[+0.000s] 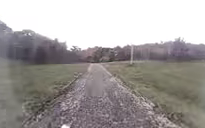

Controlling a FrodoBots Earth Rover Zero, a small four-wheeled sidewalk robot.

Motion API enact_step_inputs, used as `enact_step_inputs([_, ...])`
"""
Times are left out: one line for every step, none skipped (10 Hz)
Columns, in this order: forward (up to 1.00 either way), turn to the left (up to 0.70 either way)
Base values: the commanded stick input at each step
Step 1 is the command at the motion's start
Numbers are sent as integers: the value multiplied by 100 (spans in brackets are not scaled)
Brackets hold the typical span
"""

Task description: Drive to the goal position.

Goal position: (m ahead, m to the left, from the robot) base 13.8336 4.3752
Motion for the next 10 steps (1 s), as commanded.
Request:
enact_step_inputs([100,0])
enact_step_inputs([100,0])
enact_step_inputs([100,0])
enact_step_inputs([100,0])
enact_step_inputs([100,0])
enact_step_inputs([100,0])
enact_step_inputs([100,0])
enact_step_inputs([100,0])
enact_step_inputs([100,0])
enact_step_inputs([100,0])
